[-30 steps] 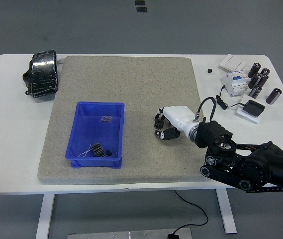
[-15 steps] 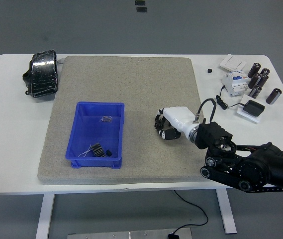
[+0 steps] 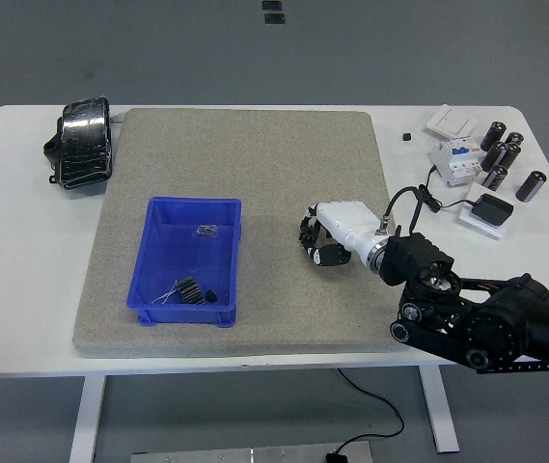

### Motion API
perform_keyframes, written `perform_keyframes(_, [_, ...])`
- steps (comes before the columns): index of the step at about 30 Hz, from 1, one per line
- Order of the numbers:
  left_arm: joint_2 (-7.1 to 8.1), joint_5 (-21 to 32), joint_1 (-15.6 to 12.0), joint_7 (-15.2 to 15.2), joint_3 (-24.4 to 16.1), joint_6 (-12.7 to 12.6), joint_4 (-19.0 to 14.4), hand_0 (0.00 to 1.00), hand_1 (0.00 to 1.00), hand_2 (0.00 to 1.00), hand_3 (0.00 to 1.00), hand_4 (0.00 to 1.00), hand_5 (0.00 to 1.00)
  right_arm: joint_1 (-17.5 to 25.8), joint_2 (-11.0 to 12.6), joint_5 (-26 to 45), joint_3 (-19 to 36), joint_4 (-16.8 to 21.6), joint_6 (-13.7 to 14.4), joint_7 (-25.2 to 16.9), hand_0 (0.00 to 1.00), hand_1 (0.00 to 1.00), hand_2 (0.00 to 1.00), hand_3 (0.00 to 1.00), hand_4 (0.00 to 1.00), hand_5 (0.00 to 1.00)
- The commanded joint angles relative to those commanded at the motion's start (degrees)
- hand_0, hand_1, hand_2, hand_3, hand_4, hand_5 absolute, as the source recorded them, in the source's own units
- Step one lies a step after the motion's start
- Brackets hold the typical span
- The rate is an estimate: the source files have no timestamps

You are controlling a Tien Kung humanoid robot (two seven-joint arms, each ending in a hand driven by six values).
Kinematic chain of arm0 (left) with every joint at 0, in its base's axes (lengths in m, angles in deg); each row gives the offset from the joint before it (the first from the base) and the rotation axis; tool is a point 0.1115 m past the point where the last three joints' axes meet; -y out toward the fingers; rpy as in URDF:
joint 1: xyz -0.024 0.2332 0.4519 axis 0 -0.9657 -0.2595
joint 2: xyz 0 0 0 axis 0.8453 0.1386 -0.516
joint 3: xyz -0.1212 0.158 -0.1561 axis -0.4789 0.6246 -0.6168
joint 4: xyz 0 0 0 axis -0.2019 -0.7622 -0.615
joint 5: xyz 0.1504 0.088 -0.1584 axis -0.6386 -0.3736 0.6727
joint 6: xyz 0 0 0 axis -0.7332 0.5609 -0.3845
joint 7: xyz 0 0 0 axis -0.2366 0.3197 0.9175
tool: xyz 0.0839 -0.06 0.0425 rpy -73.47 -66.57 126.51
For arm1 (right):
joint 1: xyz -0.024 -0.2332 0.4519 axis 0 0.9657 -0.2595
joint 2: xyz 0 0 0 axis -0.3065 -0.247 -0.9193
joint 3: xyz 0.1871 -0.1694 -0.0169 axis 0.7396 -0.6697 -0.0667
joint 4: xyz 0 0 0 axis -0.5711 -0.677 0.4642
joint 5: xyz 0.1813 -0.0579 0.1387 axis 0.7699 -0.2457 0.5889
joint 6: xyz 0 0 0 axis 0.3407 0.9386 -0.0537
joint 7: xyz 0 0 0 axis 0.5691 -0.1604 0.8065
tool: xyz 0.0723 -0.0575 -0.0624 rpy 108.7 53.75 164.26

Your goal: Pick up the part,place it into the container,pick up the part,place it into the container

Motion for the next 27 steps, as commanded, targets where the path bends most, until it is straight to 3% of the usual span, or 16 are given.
perform_keyframes(8, [0.01,-0.2,-0.2,0.2,-0.1,-0.1,-0.1,0.660,0.643,0.586,0.554,0.659,0.655,1.5,1.1,-2.3,6.8,7.7,2.2,1.3,0.328,0.496,0.476,0.513,0.569,0.002])
perform_keyframes(15, [-0.04,-0.4,-0.3,0.3,-0.2,0.1,0.0,0.660,0.643,0.586,0.554,0.661,0.656,2.1,-0.5,-0.8,8.6,15.8,5.1,0.5,0.328,0.500,0.482,0.522,0.575,0.002])
perform_keyframes(17, [-0.02,-0.4,-0.3,0.3,-0.2,0.1,0.0,0.659,0.642,0.585,0.553,0.663,0.657,1.9,-1.2,-0.5,7.8,17.3,6.1,0.2,0.380,0.530,0.533,0.550,0.586,0.002])
perform_keyframes(21, [0.06,-0.6,-0.4,0.4,-0.3,0.1,-0.1,0.659,0.642,0.585,0.553,0.663,0.657,1.2,-2.6,0.1,5.0,18.4,6.9,0.0,0.380,0.530,0.533,0.550,0.586,0.002])
perform_keyframes(22, [0.08,-0.7,-0.4,0.4,-0.3,0.1,-0.1,0.660,0.642,0.585,0.553,0.664,0.657,1.0,-2.8,0.4,4.4,18.4,6.6,0.0,0.410,0.569,0.581,0.621,0.568,0.006])
perform_keyframes(27, [0.23,-0.9,-0.3,0.5,-0.5,0.2,-0.1,0.660,0.642,0.585,0.553,0.664,0.657,0.4,-3.6,1.9,2.4,17.6,4.6,0.3,0.410,0.569,0.581,0.621,0.568,0.006])
